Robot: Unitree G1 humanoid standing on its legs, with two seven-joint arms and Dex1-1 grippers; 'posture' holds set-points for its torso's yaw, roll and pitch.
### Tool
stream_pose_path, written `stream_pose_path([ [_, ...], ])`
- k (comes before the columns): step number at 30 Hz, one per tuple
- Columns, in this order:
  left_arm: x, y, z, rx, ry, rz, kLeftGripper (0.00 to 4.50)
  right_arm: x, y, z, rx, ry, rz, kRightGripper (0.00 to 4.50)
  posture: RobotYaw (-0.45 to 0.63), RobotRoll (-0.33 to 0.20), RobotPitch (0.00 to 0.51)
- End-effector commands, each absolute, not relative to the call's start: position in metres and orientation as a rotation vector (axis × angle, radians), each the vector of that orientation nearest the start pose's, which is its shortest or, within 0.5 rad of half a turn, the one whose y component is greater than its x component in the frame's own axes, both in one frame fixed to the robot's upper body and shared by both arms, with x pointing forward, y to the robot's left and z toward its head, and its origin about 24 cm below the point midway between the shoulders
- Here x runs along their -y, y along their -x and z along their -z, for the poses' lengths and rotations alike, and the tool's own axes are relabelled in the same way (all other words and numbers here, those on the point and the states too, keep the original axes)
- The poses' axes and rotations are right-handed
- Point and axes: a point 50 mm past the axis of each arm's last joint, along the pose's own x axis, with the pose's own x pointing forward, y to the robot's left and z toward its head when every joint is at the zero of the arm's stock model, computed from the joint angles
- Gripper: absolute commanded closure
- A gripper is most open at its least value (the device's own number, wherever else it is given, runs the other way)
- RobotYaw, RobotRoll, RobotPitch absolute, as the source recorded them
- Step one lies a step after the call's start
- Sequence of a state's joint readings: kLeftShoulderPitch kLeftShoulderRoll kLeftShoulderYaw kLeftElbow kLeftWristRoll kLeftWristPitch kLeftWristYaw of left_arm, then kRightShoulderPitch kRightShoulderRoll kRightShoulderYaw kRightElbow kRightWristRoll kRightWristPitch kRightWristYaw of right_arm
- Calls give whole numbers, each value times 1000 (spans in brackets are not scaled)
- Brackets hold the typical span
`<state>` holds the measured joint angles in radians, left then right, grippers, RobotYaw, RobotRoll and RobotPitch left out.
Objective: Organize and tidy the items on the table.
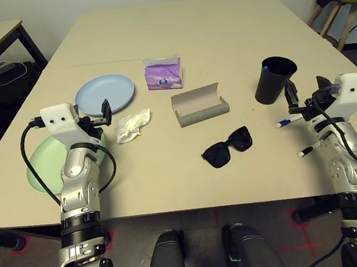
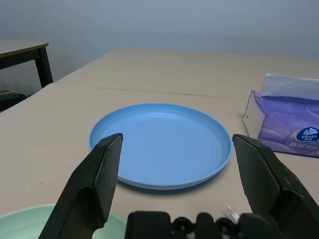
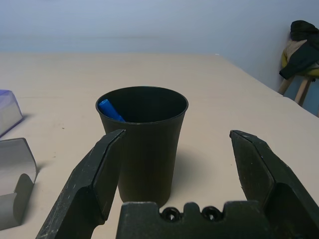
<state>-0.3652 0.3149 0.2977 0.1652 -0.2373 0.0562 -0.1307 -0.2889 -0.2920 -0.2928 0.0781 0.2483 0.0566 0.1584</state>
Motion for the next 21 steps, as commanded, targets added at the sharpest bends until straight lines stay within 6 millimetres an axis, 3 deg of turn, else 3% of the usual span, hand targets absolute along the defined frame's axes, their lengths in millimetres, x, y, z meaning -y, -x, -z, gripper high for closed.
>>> stream_pose_path([
  [1,-254,-309,-128,207,-8,-95,38,248,-295,-122,219,4,67,0,154,0,81],
  [13,-259,-307,-127,194,-19,-64,38,236,-293,-119,231,-8,56,0,158,0,75],
  [21,-242,-312,-127,200,-7,-43,38,257,-292,-118,226,18,82,0,141,0,81],
])
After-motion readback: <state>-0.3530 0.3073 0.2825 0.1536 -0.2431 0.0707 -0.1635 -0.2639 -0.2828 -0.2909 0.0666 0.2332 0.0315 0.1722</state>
